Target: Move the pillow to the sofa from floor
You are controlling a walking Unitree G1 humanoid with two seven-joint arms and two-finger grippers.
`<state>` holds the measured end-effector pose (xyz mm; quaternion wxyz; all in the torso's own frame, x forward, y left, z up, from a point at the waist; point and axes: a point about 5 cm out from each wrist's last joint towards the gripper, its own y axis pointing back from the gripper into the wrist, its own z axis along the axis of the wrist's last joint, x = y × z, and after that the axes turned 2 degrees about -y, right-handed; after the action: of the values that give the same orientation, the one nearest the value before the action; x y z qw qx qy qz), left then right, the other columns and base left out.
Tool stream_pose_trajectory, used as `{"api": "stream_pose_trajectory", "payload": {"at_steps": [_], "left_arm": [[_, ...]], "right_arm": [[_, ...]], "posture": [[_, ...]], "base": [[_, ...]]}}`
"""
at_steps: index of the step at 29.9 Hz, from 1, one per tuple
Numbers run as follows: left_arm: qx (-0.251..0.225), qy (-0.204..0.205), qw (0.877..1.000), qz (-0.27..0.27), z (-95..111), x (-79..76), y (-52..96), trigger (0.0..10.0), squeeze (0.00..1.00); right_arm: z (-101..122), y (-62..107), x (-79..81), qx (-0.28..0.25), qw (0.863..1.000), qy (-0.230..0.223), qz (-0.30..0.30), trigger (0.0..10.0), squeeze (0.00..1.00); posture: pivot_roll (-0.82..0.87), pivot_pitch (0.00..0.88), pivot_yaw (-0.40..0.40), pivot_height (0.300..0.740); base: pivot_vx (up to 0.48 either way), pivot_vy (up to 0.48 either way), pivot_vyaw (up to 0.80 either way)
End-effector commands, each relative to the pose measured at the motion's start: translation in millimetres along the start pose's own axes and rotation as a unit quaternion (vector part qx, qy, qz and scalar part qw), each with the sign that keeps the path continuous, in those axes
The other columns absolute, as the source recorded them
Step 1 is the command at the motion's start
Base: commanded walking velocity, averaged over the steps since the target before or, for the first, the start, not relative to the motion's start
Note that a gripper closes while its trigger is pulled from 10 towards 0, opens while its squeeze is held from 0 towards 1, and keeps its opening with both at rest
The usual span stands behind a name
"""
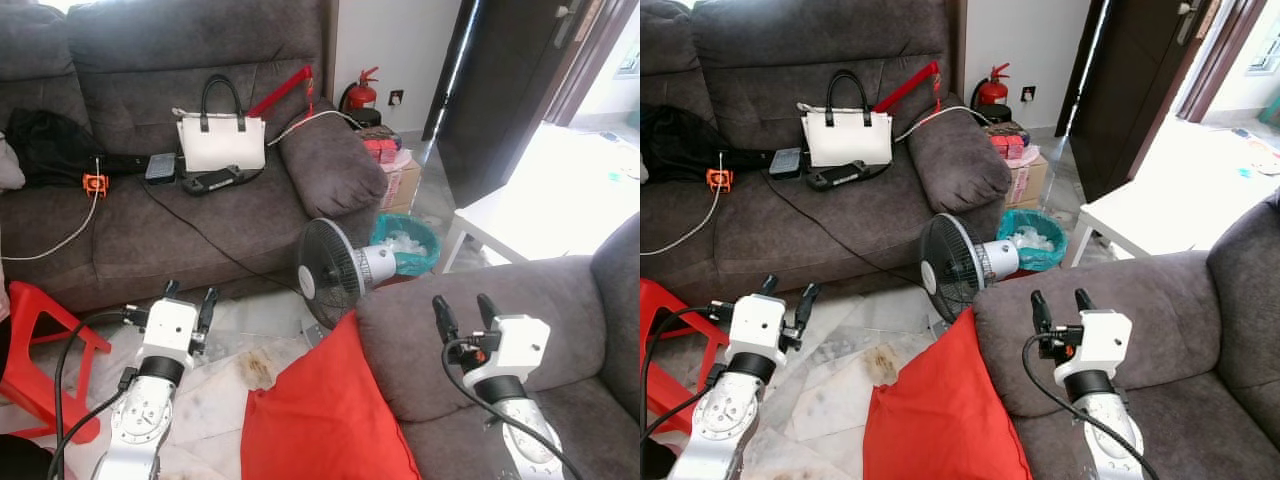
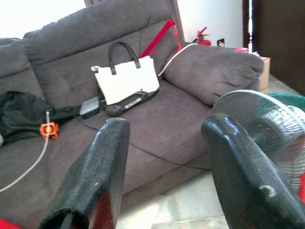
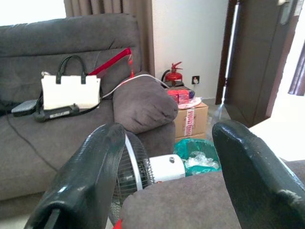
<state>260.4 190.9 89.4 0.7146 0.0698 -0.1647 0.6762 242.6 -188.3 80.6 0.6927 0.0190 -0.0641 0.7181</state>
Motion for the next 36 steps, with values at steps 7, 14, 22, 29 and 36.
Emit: {"api": "stream_pose_trajectory", "payload": {"at_steps": [7, 14, 22, 29, 36], "left_arm": [[-0.028, -0.007, 0.999, -0.025, 10, -8.7, -2.6, 10.0, 0.0], [-0.04, -0.007, 0.999, -0.022, 16, -6.9, -3.1, 10.0, 0.0], [-0.05, -0.004, 0.998, -0.036, 21, -14.3, -6.9, 10.0, 0.0], [-0.045, -0.005, 0.998, -0.037, 19, -14.9, -4.5, 10.0, 0.0], [-0.043, -0.004, 0.999, -0.034, 18, -15.1, -3.3, 10.0, 0.0]], "right_arm": [[30, -8.4, 6.9, -0.064, 0.997, 0.003, 0.036, 10.0, 0.0], [57, -5.0, 28.8, -0.116, 0.991, 0.005, 0.071, 10.0, 0.0], [36, 6.1, 69.7, -0.046, 0.978, 0.01, 0.203, 10.0, 0.0], [42, 5.2, 91.9, -0.041, 0.959, 0.024, 0.278, 10.0, 0.0], [31, -3.6, 58.0, -0.029, 0.984, 0.026, 0.172, 10.0, 0.0]], "posture": [[0.13, 0.0, -0.036, 0.74], [0.13, 0.0, -0.031, 0.74], [0.13, 0.0, -0.03, 0.74], [0.13, 0.0, -0.038, 0.74], [0.13, 0.0, -0.041, 0.74]], "base": [[0.0, 0.0, 0.0], [0.0, 0.0, 0.0], [0.0, 0.0, 0.0], [0.0, 0.0, 0.0], [0.0, 0.0, 0.0]]}}
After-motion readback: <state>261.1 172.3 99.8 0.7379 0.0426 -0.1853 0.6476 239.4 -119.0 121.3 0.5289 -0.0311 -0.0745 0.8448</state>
